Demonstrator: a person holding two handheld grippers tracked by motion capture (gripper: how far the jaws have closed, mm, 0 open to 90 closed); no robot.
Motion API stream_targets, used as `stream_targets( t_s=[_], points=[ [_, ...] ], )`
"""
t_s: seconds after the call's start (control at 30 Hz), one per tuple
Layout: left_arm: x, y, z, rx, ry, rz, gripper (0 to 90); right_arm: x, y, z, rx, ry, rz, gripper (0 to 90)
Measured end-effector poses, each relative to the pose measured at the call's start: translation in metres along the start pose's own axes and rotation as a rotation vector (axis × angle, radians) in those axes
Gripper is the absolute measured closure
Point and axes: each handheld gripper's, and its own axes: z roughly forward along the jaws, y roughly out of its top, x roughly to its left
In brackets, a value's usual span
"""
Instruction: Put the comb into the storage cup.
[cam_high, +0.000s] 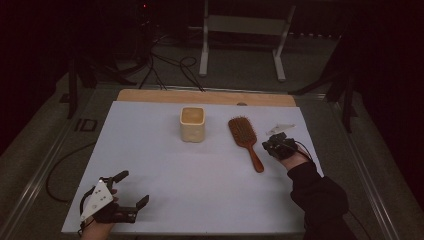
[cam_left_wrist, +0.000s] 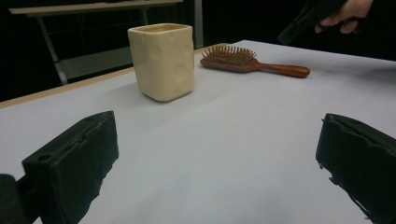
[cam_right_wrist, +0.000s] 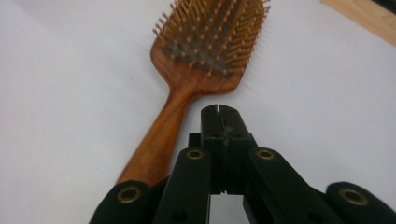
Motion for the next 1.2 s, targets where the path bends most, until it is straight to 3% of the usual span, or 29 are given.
stream_targets(
  t_s=[0.23,0.5,0.67,0.8,1.0,1.07,1.1,1.13,1.2],
  points=[
    [0.000,0.000,0.000,-0.001,0.000,-0.002,0.0,0.005,0.013,-0.011,-0.001,-0.013,0.028,87.8],
    [0.000,0.000,0.000,-0.003,0.003,0.001,0.0,0.012,0.028,-0.015,0.032,-0.039,0.031,69.3],
    [0.000,0.000,-0.001,-0.003,0.004,0.000,0.0,0.015,0.031,-0.010,0.060,-0.044,0.034,48.3],
    [0.000,0.000,-0.001,-0.004,0.003,0.003,0.0,0.017,0.033,-0.004,0.080,-0.023,0.031,38.5],
    [0.000,0.000,-0.001,-0.004,0.002,0.002,0.0,0.017,0.037,0.003,0.101,-0.010,0.070,20.1],
    [0.000,0.000,-0.001,-0.003,0.003,0.000,0.0,0.017,0.038,0.004,0.107,-0.017,0.077,17.5],
    [0.000,0.000,-0.001,-0.004,0.002,0.002,0.0,0.017,0.039,0.006,0.106,-0.050,0.083,15.7],
    [0.000,0.000,-0.001,-0.006,0.003,0.003,0.0,0.018,0.039,0.006,0.103,-0.066,0.079,22.9],
    [0.000,0.000,-0.001,-0.005,0.002,0.002,0.0,0.016,0.040,0.009,0.122,-0.048,0.100,18.0]
  ],
)
